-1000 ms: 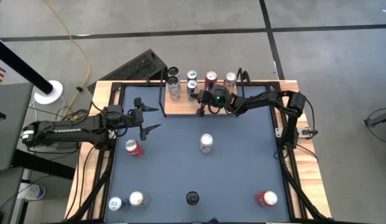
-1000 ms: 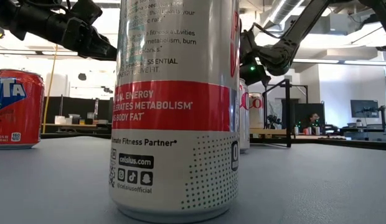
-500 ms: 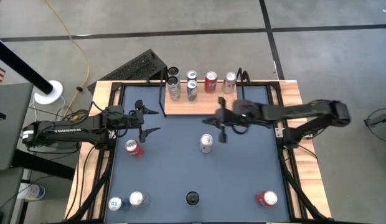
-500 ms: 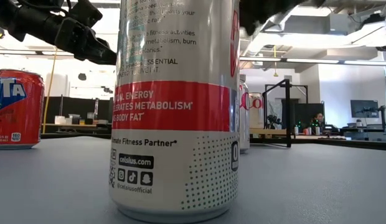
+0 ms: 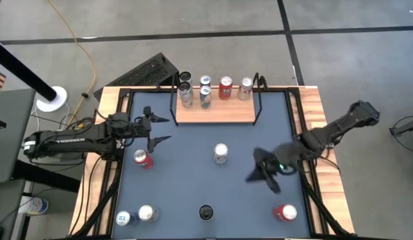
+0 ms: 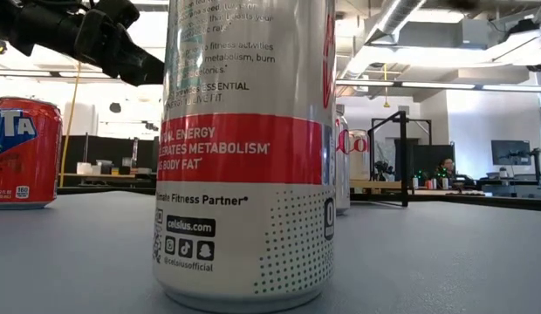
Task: Place canned beverage on shelf
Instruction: Put the bottom red soda can on the shelf aligned with the other red soda can
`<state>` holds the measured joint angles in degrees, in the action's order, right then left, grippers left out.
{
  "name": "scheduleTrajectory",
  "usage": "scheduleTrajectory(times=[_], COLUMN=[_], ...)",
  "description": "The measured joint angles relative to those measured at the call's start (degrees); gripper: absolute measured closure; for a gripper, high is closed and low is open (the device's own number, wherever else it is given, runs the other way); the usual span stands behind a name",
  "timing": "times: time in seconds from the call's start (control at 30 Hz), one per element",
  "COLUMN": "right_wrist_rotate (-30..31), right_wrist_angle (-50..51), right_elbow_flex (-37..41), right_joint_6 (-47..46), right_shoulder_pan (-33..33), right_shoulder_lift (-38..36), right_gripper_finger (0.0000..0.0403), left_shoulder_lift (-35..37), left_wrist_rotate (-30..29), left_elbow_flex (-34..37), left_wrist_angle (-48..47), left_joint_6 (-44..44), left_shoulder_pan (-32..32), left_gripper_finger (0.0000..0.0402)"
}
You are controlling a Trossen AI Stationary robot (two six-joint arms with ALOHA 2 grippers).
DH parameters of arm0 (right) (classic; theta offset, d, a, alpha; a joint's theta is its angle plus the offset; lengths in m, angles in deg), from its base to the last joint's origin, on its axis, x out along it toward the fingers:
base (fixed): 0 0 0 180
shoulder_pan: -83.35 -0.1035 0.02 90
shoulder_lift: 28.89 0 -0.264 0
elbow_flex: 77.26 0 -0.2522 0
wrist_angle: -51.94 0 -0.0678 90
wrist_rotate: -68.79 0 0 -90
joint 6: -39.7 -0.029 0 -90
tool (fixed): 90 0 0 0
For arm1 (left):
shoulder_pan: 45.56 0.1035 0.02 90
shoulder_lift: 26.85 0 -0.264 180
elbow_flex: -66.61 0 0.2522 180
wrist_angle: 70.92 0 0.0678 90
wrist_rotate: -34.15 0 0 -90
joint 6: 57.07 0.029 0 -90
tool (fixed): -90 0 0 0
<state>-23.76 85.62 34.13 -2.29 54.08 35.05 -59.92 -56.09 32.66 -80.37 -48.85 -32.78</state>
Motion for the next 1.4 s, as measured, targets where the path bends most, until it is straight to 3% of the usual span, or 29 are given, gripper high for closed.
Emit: scheduleTrajectory(times=[0.1, 0.23, 0.33, 0.5, 0.73, 1.1, 1.4], right_wrist_rotate=[-3.91, -3.86, -3.82, 0.69, 10.51, 4.31, 0.79], right_wrist_angle=[6.13, 11.32, 13.12, 26.92, 47.91, 69.01, 70.1], right_elbow_flex=[0.15, 0.0, 0.11, -4.76, -22.13, -43.59, -46.54], right_joint_6=[-13.94, -33.05, -41.3, -41.75, -40.9, -37.19, -36.91], right_shoulder_pan=[-7.91, -16.92, -21.28, -24.51, -25.75, -24.27, -23.57], right_shoulder_lift=[1.29, 3.65, 5.29, 5.84, 10.47, 31.85, 36.5], right_gripper_finger=[0.0403, 0.0403, 0.0403, 0.0403, 0.0403, 0.0403, 0.0403], left_shoulder_lift=[1.01, 1.8, 2.0, 2.0, 2.0, 2.0, 2.0], left_wrist_rotate=[-0.01, -0.03, -0.05, -0.1, -1.2, -2.13, -2.65], left_elbow_flex=[0.0, 0.0, 0.0, 0.0, 0.0, 0.0, 0.0], left_wrist_angle=[0.12, -0.56, -0.49, -0.43, -0.49, -1.06, -1.02], left_joint_6=[-0.66, -0.9, -1.09, -1.34, -0.74, -1.24, -0.89], left_shoulder_pan=[0.0, 0.01, 0.0, 0.01, 0.02, 0.02, 0.01], left_gripper_finger=[0.0079, 0.0079, 0.0079, 0.0079, 0.0079, 0.0079, 0.0079])
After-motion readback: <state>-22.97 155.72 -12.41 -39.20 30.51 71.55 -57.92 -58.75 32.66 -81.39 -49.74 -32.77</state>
